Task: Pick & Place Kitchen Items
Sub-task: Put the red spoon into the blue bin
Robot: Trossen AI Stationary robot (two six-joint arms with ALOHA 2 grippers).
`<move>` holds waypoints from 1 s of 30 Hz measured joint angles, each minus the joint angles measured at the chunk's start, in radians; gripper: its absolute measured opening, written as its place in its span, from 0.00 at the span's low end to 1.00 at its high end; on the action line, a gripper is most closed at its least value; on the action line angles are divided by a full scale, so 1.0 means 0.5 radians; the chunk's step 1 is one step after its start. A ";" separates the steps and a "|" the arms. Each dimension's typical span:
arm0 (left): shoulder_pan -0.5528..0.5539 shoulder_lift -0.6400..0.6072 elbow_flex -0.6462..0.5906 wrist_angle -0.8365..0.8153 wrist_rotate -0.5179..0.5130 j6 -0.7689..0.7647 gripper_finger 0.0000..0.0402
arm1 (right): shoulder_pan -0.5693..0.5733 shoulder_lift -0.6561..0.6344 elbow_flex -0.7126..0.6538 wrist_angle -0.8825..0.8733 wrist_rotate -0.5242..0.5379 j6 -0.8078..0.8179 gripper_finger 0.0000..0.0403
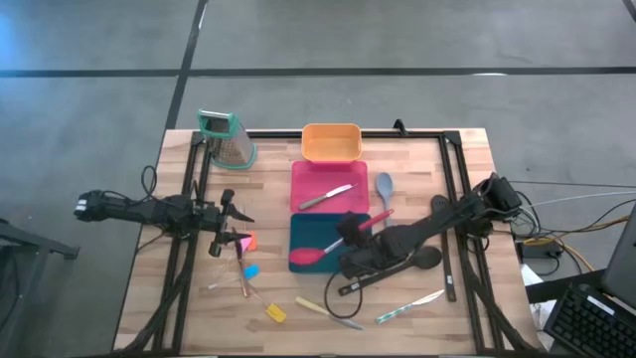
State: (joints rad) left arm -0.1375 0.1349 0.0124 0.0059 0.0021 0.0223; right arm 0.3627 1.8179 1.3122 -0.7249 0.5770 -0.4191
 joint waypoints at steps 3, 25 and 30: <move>0.000 0.000 0.000 0.001 0.000 0.000 0.50 | -0.002 0.000 -0.012 -0.001 0.002 0.000 0.10; 0.000 0.000 0.000 0.002 0.001 0.000 0.50 | -0.001 0.257 0.003 -0.093 -0.109 0.058 0.16; 0.000 0.000 0.000 0.002 0.001 0.000 0.50 | -0.002 0.240 0.005 -0.103 -0.107 0.141 0.25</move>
State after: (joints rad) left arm -0.1375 0.1349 0.0124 0.0071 0.0025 0.0223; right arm 0.3618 1.9380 1.3148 -0.7765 0.5236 -0.3487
